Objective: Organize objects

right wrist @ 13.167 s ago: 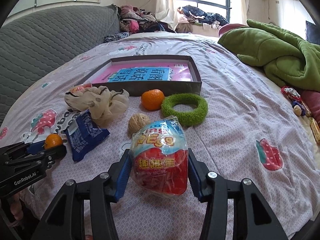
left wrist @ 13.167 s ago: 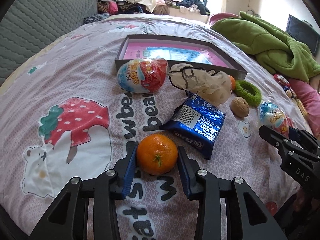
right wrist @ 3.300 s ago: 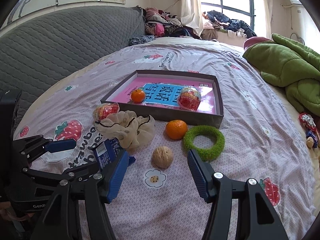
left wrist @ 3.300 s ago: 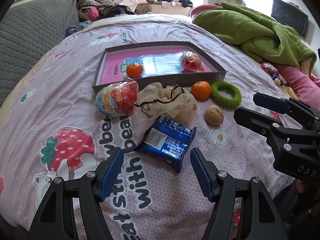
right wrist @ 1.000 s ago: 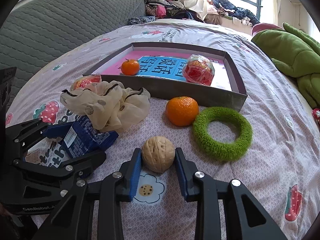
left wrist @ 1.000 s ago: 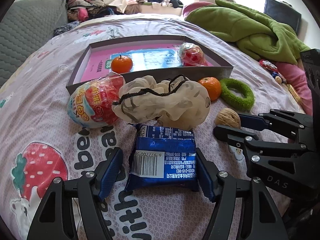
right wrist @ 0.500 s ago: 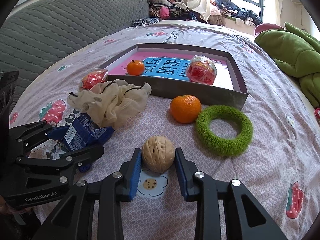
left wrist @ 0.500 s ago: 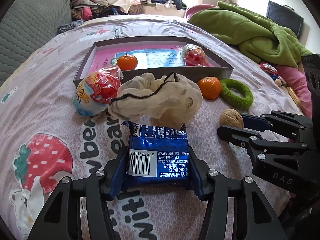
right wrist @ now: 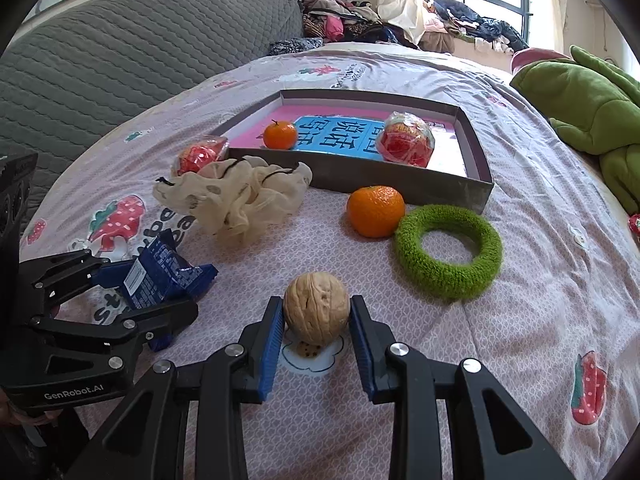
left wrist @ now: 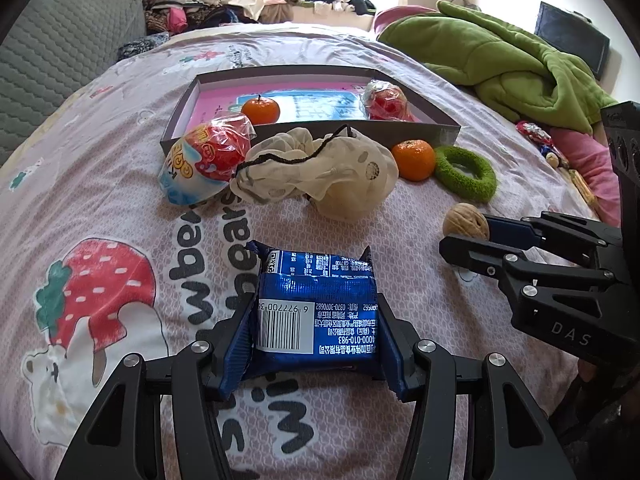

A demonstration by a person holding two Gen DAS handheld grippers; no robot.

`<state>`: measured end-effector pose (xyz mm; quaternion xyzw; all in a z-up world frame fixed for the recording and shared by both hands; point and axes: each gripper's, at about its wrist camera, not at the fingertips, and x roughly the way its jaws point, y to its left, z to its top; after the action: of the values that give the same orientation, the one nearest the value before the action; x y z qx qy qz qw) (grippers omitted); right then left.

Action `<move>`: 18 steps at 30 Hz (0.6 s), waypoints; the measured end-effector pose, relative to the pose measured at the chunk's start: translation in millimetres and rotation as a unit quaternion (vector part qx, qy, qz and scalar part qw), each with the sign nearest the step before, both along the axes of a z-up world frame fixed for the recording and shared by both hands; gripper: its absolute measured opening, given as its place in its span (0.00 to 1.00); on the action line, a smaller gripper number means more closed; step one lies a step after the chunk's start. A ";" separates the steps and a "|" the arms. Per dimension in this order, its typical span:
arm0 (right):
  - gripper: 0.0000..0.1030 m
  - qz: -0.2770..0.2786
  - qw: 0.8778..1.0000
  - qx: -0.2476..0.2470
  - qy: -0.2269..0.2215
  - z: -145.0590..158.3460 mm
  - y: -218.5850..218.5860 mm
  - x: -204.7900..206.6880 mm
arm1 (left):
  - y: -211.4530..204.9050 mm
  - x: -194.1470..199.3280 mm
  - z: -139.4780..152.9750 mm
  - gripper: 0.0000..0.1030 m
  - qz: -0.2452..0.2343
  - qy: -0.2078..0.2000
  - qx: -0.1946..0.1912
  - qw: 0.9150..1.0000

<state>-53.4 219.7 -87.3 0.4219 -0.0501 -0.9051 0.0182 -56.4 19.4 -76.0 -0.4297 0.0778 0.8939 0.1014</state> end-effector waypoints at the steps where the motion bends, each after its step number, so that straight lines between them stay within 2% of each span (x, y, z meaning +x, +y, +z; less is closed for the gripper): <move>1: 0.32 0.001 1.000 0.000 0.001 1.3 -0.4 1.2 | 0.1 2.3 1.7 0.55 0.000 0.001 0.001 1.000; 18: 0.32 0.010 0.999 0.005 0.037 27.3 -9.4 15.1 | 6.3 22.7 32.6 0.55 0.015 0.048 -0.004 0.999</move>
<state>-38.3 210.3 -60.0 0.3883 -0.0406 -0.9202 0.0273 -33.7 25.7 -43.4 -0.3879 0.0794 0.9146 0.0820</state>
